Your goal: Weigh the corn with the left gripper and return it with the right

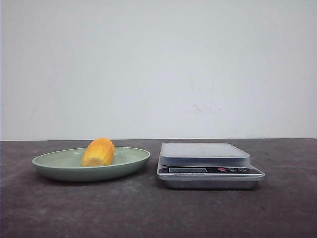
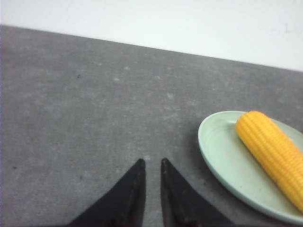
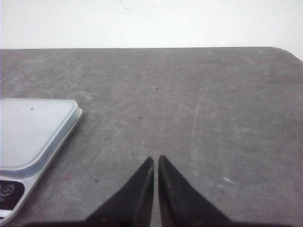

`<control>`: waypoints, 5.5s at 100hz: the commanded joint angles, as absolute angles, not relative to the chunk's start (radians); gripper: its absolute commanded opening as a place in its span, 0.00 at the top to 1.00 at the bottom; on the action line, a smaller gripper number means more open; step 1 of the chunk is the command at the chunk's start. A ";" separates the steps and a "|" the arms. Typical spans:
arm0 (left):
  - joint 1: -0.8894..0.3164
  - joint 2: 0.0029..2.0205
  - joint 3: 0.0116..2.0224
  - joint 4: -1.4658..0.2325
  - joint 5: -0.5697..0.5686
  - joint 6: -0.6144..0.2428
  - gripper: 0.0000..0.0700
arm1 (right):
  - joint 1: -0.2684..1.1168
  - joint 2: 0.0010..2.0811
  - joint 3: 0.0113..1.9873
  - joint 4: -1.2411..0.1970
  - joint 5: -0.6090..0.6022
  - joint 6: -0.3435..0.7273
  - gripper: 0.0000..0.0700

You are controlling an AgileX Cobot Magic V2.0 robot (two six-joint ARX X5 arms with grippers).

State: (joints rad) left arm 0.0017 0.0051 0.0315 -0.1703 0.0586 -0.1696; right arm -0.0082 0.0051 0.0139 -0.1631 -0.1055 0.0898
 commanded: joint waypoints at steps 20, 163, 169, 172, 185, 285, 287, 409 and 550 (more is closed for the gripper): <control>-0.001 0.038 0.108 -0.018 0.070 -0.439 0.98 | -0.008 0.054 0.159 -0.145 -0.130 0.270 0.99; -0.447 1.557 1.118 -0.374 0.001 -0.350 0.27 | 0.089 0.620 0.990 -0.552 -0.191 0.163 0.26; -0.461 1.595 1.118 -0.378 -0.005 -0.353 0.27 | 0.089 0.620 0.990 -0.552 -0.192 0.163 0.26; -0.468 1.613 1.118 -0.377 -0.006 -0.354 0.27 | 0.089 0.620 0.990 -0.553 -0.191 0.163 0.26; -0.491 1.665 1.118 -0.378 -0.025 -0.353 0.27 | 0.089 0.620 0.990 -0.553 -0.191 0.163 0.26; -0.513 1.660 1.118 -0.427 -0.074 -0.329 1.00 | 0.089 0.619 0.990 -0.565 -0.191 0.165 0.26; -0.514 1.642 1.118 -0.430 -0.069 -0.326 1.00 | 0.089 0.619 0.990 -0.566 -0.191 0.165 0.26; -0.800 2.002 1.547 -0.382 -0.019 -0.490 0.83 | 0.089 0.619 0.990 -0.584 -0.183 0.171 0.26; -0.580 0.962 1.629 -1.016 -0.551 -0.131 0.13 | 0.126 0.776 0.990 -0.533 -0.265 0.170 0.25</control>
